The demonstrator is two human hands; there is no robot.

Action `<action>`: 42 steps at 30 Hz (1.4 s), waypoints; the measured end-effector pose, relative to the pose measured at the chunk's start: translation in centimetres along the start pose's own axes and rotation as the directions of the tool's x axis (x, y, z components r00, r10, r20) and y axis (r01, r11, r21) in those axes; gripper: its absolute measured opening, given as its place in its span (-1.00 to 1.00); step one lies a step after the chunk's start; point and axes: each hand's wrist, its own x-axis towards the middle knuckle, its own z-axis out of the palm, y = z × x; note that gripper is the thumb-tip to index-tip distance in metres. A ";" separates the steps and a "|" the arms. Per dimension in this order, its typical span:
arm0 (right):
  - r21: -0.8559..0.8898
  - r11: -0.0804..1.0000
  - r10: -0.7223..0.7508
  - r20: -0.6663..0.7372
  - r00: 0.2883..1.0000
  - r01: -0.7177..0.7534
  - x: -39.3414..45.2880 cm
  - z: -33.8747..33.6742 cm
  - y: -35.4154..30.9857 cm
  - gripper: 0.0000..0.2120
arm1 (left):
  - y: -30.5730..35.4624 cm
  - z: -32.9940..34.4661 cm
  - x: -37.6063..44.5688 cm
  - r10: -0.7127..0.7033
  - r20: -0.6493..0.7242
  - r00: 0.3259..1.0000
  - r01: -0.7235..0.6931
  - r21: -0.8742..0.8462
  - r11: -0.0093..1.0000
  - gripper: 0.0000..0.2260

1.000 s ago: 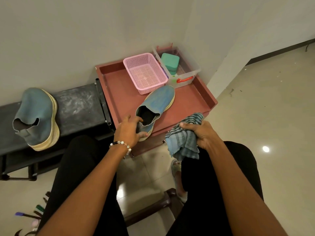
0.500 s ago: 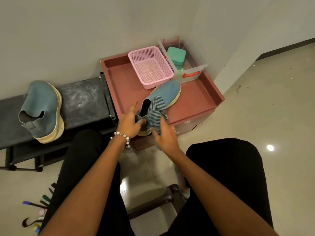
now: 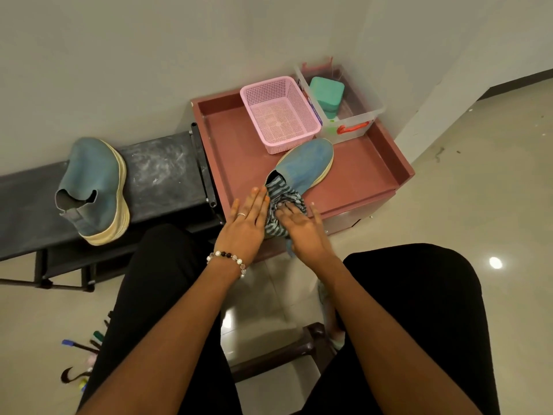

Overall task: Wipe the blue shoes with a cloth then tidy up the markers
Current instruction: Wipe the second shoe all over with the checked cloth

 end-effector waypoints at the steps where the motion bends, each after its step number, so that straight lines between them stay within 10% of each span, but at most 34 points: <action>1: -0.033 0.999 0.003 0.040 0.999 -0.001 0.1 -0.3 0.4 -0.37 | -0.4 0.5 -0.1 -0.058 0.082 0.995 0.058 0.006 0.998 -0.44; 5: -0.055 0.998 0.024 0.066 0.998 -0.020 0.2 -0.9 0.8 -0.38 | -0.3 1.5 0.4 -0.179 0.171 0.969 0.175 0.038 0.984 -0.43; 9: 0.335 0.941 0.105 -0.156 0.982 -0.048 0.6 -1.1 1.0 -0.47 | 0.0 1.8 1.0 -0.247 0.220 0.944 0.257 -0.017 0.966 -0.36; 12: 0.762 0.571 0.606 -0.138 0.784 -0.307 0.5 -2.4 1.3 -0.60 | 0.3 2.4 1.0 -0.284 0.183 0.941 0.301 -0.075 0.951 -0.32; 15: 0.908 0.356 0.745 -0.132 0.654 -0.222 0.0 -3.5 1.0 -0.74 | 0.7 2.5 0.9 -0.333 0.131 0.934 0.345 -0.087 0.934 -0.31; 18: 0.737 0.670 0.376 -0.230 0.897 -0.092 0.0 -2.4 -1.1 -0.47 | 0.9 2.7 0.7 -0.342 0.117 0.932 0.349 -0.042 0.936 -0.38; 21: 0.105 0.994 -0.024 -0.052 0.998 0.029 0.2 1.2 -2.9 -0.35 | 0.5 3.0 0.7 -0.329 0.158 0.931 0.332 0.009 0.943 -0.26; 30: -0.249 0.964 -0.039 0.231 0.972 0.097 1.3 -0.3 -3.6 -0.40 | 0.7 3.1 0.8 -0.333 0.147 0.931 0.332 0.034 0.943 -0.23; 42: -0.283 0.959 0.074 0.240 0.968 -0.003 1.4 -0.5 -4.3 -0.47 | 0.8 3.0 0.9 -0.330 0.147 0.933 0.333 0.003 0.943 -0.30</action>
